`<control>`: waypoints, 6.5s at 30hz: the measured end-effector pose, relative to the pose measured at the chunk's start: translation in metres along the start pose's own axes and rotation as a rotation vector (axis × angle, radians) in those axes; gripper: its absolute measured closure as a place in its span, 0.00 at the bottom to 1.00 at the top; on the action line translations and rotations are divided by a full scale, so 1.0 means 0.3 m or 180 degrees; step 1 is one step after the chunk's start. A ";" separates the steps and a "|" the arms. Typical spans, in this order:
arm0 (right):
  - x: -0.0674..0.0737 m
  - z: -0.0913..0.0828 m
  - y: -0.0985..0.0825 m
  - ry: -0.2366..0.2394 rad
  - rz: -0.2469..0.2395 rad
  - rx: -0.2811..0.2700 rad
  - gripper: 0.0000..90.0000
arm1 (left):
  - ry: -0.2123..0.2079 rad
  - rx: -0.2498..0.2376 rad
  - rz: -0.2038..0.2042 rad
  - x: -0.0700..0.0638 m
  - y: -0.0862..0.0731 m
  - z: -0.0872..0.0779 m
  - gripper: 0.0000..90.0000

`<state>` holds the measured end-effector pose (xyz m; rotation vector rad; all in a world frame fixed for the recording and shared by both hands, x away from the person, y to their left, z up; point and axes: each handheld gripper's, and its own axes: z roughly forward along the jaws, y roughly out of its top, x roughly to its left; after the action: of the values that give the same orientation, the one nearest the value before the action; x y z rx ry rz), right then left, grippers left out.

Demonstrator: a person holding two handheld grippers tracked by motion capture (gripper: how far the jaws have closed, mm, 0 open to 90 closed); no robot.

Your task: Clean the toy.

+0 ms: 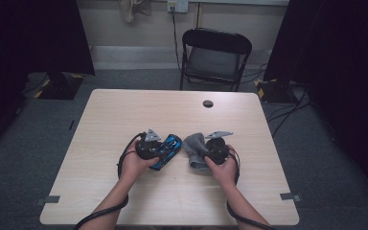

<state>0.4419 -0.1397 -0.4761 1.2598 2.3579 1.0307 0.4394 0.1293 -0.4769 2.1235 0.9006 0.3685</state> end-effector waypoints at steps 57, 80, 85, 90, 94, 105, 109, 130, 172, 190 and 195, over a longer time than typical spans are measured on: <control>0.354 0.063 -0.017 0.1262 -0.0498 0.0273 0.81 | 0.0102 -0.0035 -0.0085 -0.014 -0.011 -0.008 0.53; 0.280 -0.034 -0.018 0.1232 -0.0523 0.0308 0.81 | 0.0075 -0.0071 -0.0089 -0.008 -0.020 -0.011 0.53; 0.209 -0.066 0.007 0.1015 -0.0482 0.0260 0.81 | 0.0066 -0.0083 -0.0114 -0.009 -0.019 -0.009 0.53; 0.129 -0.072 0.013 0.0735 -0.0247 0.0184 0.81 | 0.0071 -0.0089 -0.0103 -0.009 -0.021 -0.010 0.53; 0.091 -0.059 0.009 0.0596 -0.0166 0.0157 0.81 | 0.0076 -0.0073 -0.0099 -0.009 -0.019 -0.011 0.53; 0.040 -0.002 0.027 0.0290 -0.0043 0.0189 0.81 | 0.0076 -0.0073 -0.0100 -0.009 -0.020 -0.012 0.53; 0.064 0.023 0.032 0.0276 -0.0096 0.0232 0.81 | 0.0071 -0.0080 -0.0100 -0.009 -0.021 -0.012 0.53; 0.173 0.054 0.021 0.0479 -0.0346 0.0283 0.80 | 0.0084 -0.0064 -0.0099 -0.010 -0.023 -0.016 0.53; 0.353 0.027 -0.028 0.1224 -0.0595 0.0364 0.80 | 0.0105 -0.0064 -0.0097 -0.011 -0.024 -0.018 0.53; 0.135 -0.076 -0.016 0.0727 -0.0390 0.0129 0.80 | 0.0100 -0.0079 -0.0110 -0.011 -0.028 -0.020 0.53; 0.095 -0.067 0.000 0.0547 -0.0311 0.0112 0.80 | 0.0090 -0.0091 -0.0128 -0.013 -0.030 -0.020 0.53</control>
<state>0.4145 -0.1259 -0.4596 1.0949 2.5478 1.1112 0.4292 0.1339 -0.4795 2.0757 0.9473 0.3896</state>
